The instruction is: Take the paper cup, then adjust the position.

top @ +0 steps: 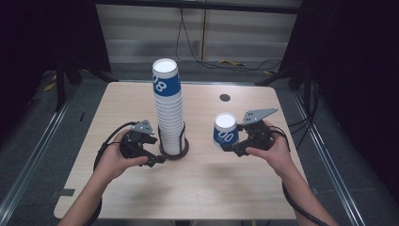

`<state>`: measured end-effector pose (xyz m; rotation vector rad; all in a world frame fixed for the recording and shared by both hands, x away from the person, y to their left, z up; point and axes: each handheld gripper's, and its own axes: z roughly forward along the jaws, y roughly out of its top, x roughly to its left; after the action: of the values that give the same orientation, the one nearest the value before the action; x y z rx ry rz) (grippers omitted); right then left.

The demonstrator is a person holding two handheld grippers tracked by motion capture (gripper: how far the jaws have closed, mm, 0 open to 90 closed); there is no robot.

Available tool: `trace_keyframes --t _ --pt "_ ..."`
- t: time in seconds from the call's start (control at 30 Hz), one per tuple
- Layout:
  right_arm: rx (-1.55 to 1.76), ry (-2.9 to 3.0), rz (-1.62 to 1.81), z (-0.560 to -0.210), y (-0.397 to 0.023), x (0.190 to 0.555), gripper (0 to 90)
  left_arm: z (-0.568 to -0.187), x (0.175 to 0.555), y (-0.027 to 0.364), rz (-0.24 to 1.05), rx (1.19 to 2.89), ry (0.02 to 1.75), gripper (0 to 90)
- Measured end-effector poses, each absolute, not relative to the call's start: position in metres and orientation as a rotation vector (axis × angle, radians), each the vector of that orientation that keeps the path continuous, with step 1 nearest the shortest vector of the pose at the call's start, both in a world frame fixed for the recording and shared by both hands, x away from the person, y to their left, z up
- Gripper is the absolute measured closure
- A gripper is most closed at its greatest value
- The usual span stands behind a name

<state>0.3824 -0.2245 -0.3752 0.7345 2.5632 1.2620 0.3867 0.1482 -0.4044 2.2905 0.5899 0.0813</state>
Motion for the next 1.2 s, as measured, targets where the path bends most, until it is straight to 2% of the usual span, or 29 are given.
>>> trace_keyframes --t 0.7,1.2 --pt "0.755 2.592 1.27 -0.41 -0.237 0.369 16.9 -0.42 0.373 0.115 -0.001 2.303 0.489 18.5" --pt "0.739 2.624 1.27 -0.425 -0.234 0.363 16.9 -0.416 0.367 0.094 -0.003 2.292 0.434 18.5"
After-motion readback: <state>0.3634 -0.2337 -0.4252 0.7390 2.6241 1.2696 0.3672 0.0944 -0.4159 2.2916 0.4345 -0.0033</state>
